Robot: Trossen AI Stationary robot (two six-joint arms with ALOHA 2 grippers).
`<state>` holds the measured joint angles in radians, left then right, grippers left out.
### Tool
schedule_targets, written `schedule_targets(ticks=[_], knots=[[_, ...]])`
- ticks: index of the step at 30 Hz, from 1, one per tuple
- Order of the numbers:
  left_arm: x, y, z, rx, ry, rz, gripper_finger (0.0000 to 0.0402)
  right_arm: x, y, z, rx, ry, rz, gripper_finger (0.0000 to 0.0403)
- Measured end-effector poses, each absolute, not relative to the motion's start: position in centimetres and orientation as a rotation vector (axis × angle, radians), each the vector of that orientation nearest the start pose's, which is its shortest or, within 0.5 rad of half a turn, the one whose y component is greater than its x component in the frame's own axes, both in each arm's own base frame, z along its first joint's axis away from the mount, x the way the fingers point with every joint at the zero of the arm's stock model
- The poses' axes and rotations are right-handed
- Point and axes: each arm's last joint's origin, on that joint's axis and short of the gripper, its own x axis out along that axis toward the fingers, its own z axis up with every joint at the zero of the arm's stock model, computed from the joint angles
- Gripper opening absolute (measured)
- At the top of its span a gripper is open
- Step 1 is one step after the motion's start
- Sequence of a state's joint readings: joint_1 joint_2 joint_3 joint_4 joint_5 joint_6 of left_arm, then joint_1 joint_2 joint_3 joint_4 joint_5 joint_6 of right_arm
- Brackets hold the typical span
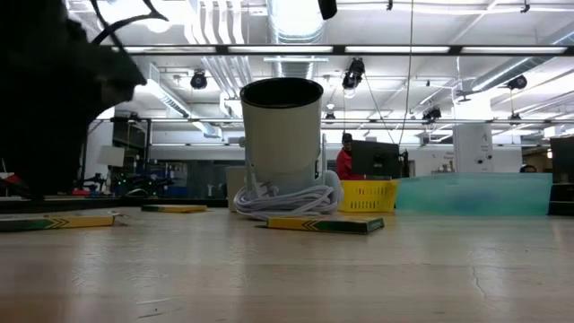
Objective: Pick & Place School Supplies
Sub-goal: Put the pack of crayon into the gray bin
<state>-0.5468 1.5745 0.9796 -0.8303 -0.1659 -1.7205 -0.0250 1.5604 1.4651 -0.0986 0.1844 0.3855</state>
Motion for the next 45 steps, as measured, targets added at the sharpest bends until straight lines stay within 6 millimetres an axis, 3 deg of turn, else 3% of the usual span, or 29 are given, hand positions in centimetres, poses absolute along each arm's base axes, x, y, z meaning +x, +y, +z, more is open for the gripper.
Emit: schedule_targets(ticks=[11, 22, 35, 45], knots=[[21.4, -12.8, 16.5, -1.003, 1.245, 0.864, 0.0165, 36.1, -1.4, 38.5, 0.367, 0.151, -0.243, 0.0068], [20.1, -12.0, 15.3, -0.926, 1.300, 0.846, 0.0165, 36.1, -1.4, 38.5, 0.367, 0.151, -0.243, 0.0068], [16.6, -9.4, 13.5, -0.634, 1.301, 0.862, 0.0165, 36.1, -1.4, 38.5, 0.367, 0.151, -0.243, 0.0068], [14.0, -7.1, 12.5, -0.405, 1.146, 0.876, 0.0165, 36.1, -1.4, 38.5, 0.367, 0.151, -0.243, 0.0068]])
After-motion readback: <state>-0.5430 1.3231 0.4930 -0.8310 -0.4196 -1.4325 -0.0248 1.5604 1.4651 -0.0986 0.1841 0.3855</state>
